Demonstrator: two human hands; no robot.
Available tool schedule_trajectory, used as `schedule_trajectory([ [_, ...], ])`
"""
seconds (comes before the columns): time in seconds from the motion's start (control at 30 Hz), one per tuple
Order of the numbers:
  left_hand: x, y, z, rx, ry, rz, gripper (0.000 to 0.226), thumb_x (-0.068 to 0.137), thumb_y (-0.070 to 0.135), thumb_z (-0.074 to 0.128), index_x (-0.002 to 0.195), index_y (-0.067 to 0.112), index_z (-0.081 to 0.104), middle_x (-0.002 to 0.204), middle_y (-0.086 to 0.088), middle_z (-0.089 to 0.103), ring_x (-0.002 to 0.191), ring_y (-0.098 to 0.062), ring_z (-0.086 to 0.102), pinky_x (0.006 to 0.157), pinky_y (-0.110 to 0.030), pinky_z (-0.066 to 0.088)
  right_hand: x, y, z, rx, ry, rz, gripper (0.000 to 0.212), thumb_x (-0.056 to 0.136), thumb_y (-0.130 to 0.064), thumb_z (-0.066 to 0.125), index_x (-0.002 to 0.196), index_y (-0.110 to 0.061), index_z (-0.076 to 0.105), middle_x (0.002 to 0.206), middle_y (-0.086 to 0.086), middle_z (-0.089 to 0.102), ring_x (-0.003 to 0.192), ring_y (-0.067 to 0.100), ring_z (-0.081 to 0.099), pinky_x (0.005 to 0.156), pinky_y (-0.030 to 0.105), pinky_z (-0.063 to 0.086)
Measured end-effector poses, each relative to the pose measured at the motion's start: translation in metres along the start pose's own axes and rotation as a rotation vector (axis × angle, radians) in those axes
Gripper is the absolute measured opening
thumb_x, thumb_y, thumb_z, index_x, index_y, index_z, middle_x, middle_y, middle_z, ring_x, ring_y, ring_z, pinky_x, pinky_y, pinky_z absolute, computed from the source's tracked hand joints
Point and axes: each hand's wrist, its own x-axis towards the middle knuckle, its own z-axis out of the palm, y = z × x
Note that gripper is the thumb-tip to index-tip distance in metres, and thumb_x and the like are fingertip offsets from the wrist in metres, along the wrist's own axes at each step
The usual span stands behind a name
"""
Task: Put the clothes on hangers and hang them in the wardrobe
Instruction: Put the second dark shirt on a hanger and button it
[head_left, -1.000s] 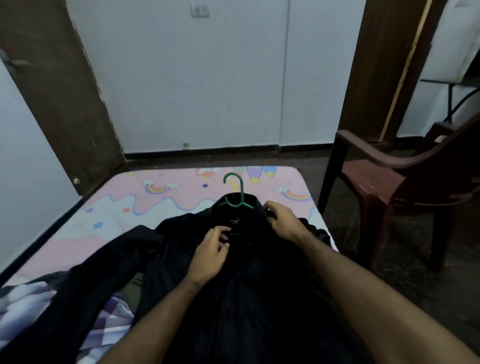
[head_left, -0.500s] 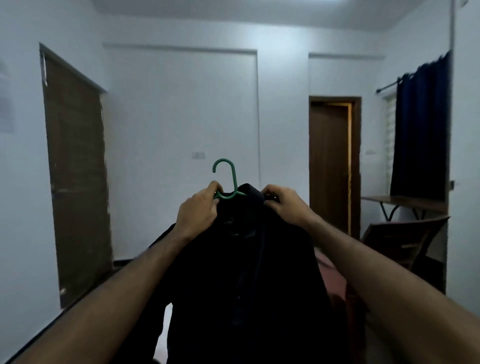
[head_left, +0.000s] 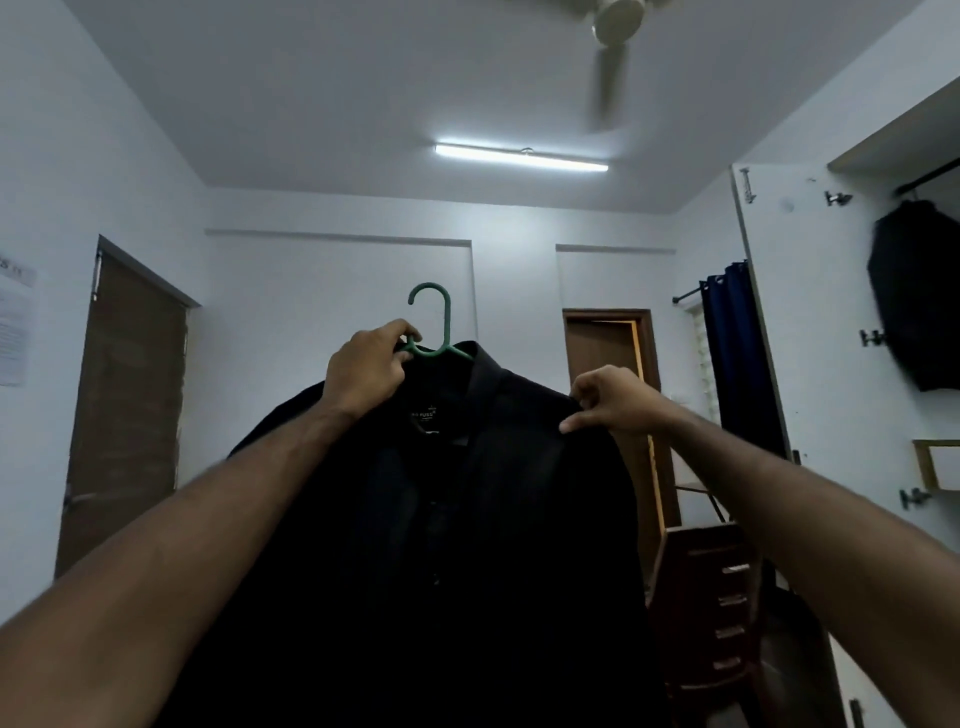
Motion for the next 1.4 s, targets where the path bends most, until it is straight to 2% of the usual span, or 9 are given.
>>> schedule_trajectory([
  [0.17,0.012,0.009,-0.003,0.027,0.060,0.011,0.025,0.093,0.019,0.064,0.111,0.036,0.065,0.108,0.008,0.074,0.103,-0.025,0.066,0.082,-0.038,0.052,0.010,-0.012,-0.040,-0.192,0.030,-0.034,0.021,0.080,-0.034,0.085,0.088,-0.022,0.070,0.087,-0.001,0.071,0.078,0.015,0.069,0.072,0.039,0.061],
  [0.33,0.024,0.007,-0.001,0.013,0.042,0.032,0.023,0.091,0.020,0.066,0.108,0.037,0.064,0.109,0.007,0.075,0.103,-0.023,0.066,0.083,-0.038,0.053,0.011,-0.019,-0.068,-0.145,0.144,-0.100,0.021,0.086,-0.033,0.079,0.077,-0.022,0.063,0.078,-0.004,0.064,0.072,0.009,0.060,0.066,0.029,0.046],
  [0.6,0.030,0.011,0.011,0.068,-0.026,0.028,0.024,0.088,0.017,0.068,0.107,0.033,0.066,0.105,0.007,0.075,0.102,-0.025,0.065,0.082,-0.038,0.051,-0.003,-0.011,-0.085,0.781,-0.263,-0.019,0.015,0.091,-0.009,0.067,0.100,-0.011,0.055,0.086,0.006,0.067,0.063,0.013,0.061,0.052,0.019,0.052],
  [0.67,0.028,0.010,0.013,0.046,-0.015,0.006,0.022,0.088,0.019,0.069,0.105,0.032,0.065,0.104,0.008,0.075,0.103,-0.024,0.064,0.082,-0.038,0.050,-0.006,-0.008,-0.084,0.530,-0.314,0.025,0.020,0.090,-0.013,0.070,0.106,-0.009,0.058,0.086,0.004,0.068,0.064,0.011,0.062,0.054,0.019,0.052],
  [0.77,0.027,0.011,0.016,-0.043,-0.007,-0.002,0.021,0.087,0.020,0.071,0.102,0.033,0.065,0.101,0.012,0.073,0.100,-0.018,0.064,0.080,-0.035,0.047,0.001,-0.002,-0.067,0.091,-0.141,0.023,0.023,0.097,-0.026,0.066,0.114,-0.011,0.063,0.099,-0.001,0.066,0.086,0.007,0.065,0.069,0.020,0.052],
  [0.9,0.028,0.020,0.019,-0.257,-0.028,0.061,0.025,0.082,0.009,0.076,0.097,0.028,0.071,0.093,0.007,0.073,0.090,-0.011,0.068,0.087,-0.034,0.054,0.018,-0.014,-0.044,0.142,-0.083,-0.045,0.043,0.101,-0.038,0.057,0.137,-0.015,0.057,0.131,0.002,0.063,0.120,0.017,0.060,0.103,0.034,0.049],
  [1.03,0.030,0.032,0.020,-0.342,0.002,0.090,0.027,0.077,0.005,0.082,0.099,0.019,0.074,0.089,-0.001,0.072,0.078,0.000,0.064,0.075,-0.011,0.049,0.034,-0.039,-0.022,0.149,-0.150,-0.036,0.034,0.103,-0.031,0.058,0.130,-0.013,0.063,0.120,0.009,0.070,0.110,0.022,0.068,0.099,0.037,0.055],
  [1.2,0.028,0.026,0.017,-0.402,0.028,0.085,0.019,0.082,0.014,0.081,0.098,0.019,0.073,0.092,0.005,0.074,0.087,-0.003,0.069,0.081,-0.010,0.050,0.042,-0.044,-0.005,0.066,0.081,-0.067,0.026,0.104,-0.027,0.055,0.116,-0.007,0.066,0.111,0.012,0.069,0.105,0.026,0.064,0.097,0.045,0.051],
  [1.4,-0.010,-0.015,0.055,-0.244,-0.054,0.182,0.026,0.101,0.044,0.048,0.120,0.030,0.060,0.112,0.013,0.066,0.102,-0.009,0.062,0.090,-0.034,0.047,0.036,0.005,0.003,0.010,0.206,0.063,0.014,0.103,-0.039,0.053,0.098,-0.029,0.063,0.100,-0.005,0.065,0.097,0.018,0.062,0.091,0.052,0.052],
])
